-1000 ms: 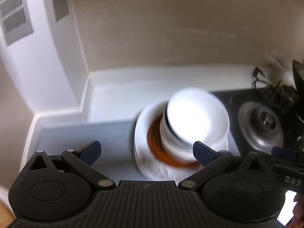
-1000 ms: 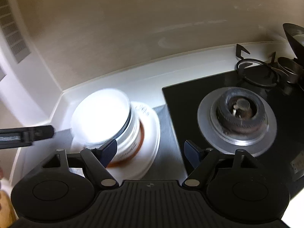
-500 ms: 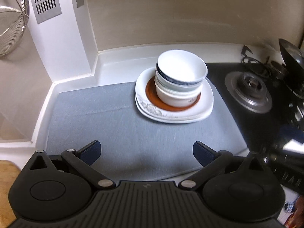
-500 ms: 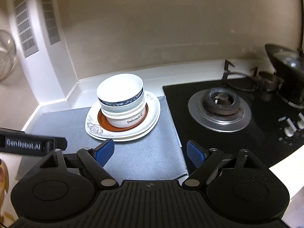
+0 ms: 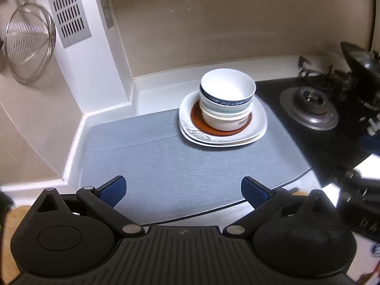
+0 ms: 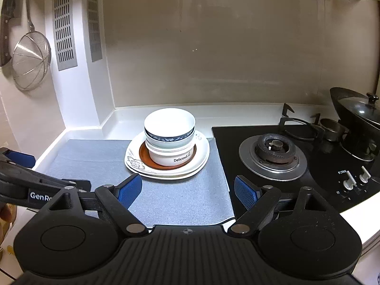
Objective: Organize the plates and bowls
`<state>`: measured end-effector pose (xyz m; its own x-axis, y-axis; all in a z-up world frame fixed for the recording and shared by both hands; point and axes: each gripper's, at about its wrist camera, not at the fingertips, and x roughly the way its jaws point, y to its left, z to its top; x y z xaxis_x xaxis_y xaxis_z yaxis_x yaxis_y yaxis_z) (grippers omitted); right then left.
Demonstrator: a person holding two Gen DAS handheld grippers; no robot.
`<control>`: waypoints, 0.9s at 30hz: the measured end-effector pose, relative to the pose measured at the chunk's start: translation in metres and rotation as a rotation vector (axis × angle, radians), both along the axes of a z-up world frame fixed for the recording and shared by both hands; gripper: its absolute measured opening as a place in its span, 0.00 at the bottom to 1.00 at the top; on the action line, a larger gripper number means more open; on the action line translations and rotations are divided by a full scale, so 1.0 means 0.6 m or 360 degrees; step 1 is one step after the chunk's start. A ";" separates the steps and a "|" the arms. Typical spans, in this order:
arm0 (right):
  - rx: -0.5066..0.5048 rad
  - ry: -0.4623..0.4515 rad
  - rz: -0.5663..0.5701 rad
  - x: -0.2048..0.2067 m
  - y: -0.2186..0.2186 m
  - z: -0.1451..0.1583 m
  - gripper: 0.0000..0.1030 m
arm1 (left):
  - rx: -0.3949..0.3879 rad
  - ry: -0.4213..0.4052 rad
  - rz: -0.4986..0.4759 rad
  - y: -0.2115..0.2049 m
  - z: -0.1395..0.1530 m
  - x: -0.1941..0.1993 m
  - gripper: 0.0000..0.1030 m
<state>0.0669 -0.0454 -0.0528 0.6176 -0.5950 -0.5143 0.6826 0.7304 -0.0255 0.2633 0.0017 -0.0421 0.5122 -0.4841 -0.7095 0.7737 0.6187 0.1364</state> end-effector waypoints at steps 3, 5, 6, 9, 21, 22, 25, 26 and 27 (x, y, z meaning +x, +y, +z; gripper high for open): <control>-0.0008 0.0019 0.0039 0.000 0.008 0.004 0.84 | -0.0048 0.0100 0.0015 0.009 0.004 0.008 1.00; -0.0012 0.0029 0.0075 0.002 0.011 0.009 0.84 | -0.0071 0.0127 0.0049 0.012 0.006 0.010 1.00; -0.0010 0.0028 0.0082 0.003 0.010 0.014 0.84 | -0.0080 0.0130 0.0062 0.014 0.007 0.009 1.00; -0.0012 0.0020 0.0064 0.005 0.012 0.019 0.84 | -0.0076 0.0123 0.0072 0.015 0.008 0.004 1.00; -0.0041 0.0060 0.0044 0.005 0.031 0.009 0.84 | -0.0054 0.0090 0.0097 0.019 0.004 0.000 1.00; -0.0037 0.0062 0.0045 0.005 0.031 0.009 0.84 | -0.0054 0.0083 0.0101 0.020 0.005 0.000 1.00; -0.0027 0.0067 0.0048 0.006 0.029 0.007 0.84 | -0.0050 0.0069 0.0110 0.021 0.006 0.000 1.00; -0.0022 0.0070 0.0048 0.007 0.028 0.007 0.84 | -0.0048 0.0065 0.0112 0.020 0.006 0.000 1.00; -0.0019 0.0072 0.0048 0.007 0.027 0.006 0.84 | -0.0046 0.0062 0.0114 0.020 0.006 0.000 1.00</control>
